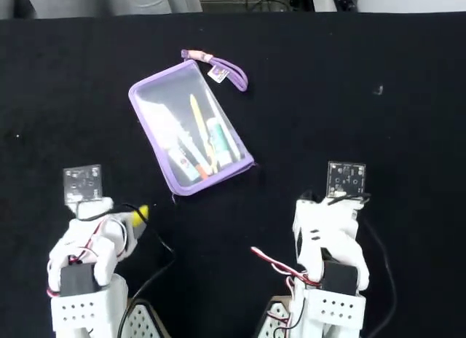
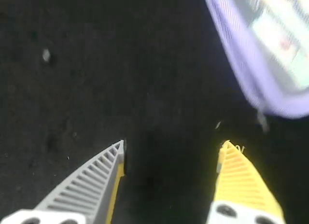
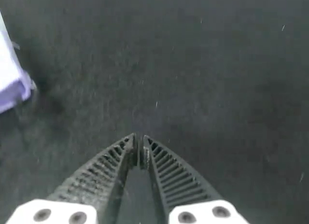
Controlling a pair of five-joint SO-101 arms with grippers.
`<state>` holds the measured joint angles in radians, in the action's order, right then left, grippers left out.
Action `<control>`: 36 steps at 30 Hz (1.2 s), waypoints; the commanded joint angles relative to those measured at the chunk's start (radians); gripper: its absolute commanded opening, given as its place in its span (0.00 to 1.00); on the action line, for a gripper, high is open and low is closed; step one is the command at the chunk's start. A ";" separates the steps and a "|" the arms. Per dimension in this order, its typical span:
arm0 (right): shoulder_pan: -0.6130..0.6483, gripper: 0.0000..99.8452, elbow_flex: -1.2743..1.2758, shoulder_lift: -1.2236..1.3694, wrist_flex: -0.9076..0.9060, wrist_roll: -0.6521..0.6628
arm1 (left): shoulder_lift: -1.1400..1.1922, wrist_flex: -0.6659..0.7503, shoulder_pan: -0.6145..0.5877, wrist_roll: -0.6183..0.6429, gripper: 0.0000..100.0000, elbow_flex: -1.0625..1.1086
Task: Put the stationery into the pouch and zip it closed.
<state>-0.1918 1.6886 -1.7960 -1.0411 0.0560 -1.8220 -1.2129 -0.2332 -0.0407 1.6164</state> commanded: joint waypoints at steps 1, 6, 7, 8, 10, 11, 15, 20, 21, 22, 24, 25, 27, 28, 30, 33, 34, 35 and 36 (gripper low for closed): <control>-0.018 0.02 -0.005 -0.097 -0.123 -0.003 | -0.002 0.017 -0.012 -0.092 0.31 0.018; -0.018 0.02 -0.005 -0.097 -0.236 -0.003 | -0.002 0.018 -0.012 -0.094 0.31 0.010; -0.018 0.02 -0.005 -0.097 -0.238 -0.003 | -0.002 0.018 -0.012 -0.094 0.31 0.008; -0.018 0.02 -0.005 -0.097 -0.242 -0.003 | -0.002 0.026 -0.012 -0.094 0.31 0.007; -0.018 0.01 -0.005 -0.097 -0.242 -0.003 | -0.002 0.071 -0.012 -0.092 0.30 0.013; -0.018 0.01 -0.005 -0.097 -0.242 -0.003 | -0.002 0.091 -0.012 -0.092 0.29 0.016; -0.018 0.01 -0.005 -0.097 -0.242 -0.003 | -0.002 0.106 -0.012 -0.100 0.12 0.018; -0.018 0.01 -0.005 -0.097 -0.242 -0.003 | -0.002 0.081 -0.012 -0.101 0.07 0.018; -0.018 0.01 -0.005 -0.097 -0.242 -0.003 | -0.002 0.074 -0.013 -0.101 0.06 0.018; -0.018 0.01 -0.005 -0.097 -0.242 -0.003 | -0.002 0.071 -0.013 -0.101 0.05 0.018; -0.018 0.01 -0.005 -0.097 -0.242 -0.003 | -0.002 0.072 -0.013 -0.101 0.03 0.016; -0.018 0.01 -0.005 -0.097 -0.242 -0.003 | -0.002 0.074 -0.013 -0.101 0.03 0.016; -0.018 0.01 -0.005 -0.097 -0.242 -0.003 | -0.002 0.074 -0.013 -0.101 0.03 0.016; -0.018 0.01 -0.005 -0.097 -0.242 -0.003 | -0.002 0.074 -0.013 -0.101 0.03 0.016; -0.018 0.01 -0.005 -0.097 -0.242 -0.003 | -0.002 0.074 -0.013 -0.101 0.03 0.016; -0.018 0.01 -0.005 -0.097 -0.242 -0.003 | -0.002 0.074 -0.013 -0.101 0.03 0.016; -0.018 0.01 -0.005 -0.097 -0.242 -0.003 | -0.002 0.072 -0.013 -0.101 0.03 0.018; -0.018 0.01 -0.005 -0.097 -0.242 -0.003 | -0.002 0.072 -0.013 -0.101 0.03 0.018; -0.018 0.01 -0.005 -0.097 -0.242 -0.003 | -0.002 0.072 -0.013 -0.101 0.03 0.018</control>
<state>-0.1918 1.6886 -1.7960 -1.2789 0.0560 -1.8159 -1.1377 -0.2348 -0.1312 1.6456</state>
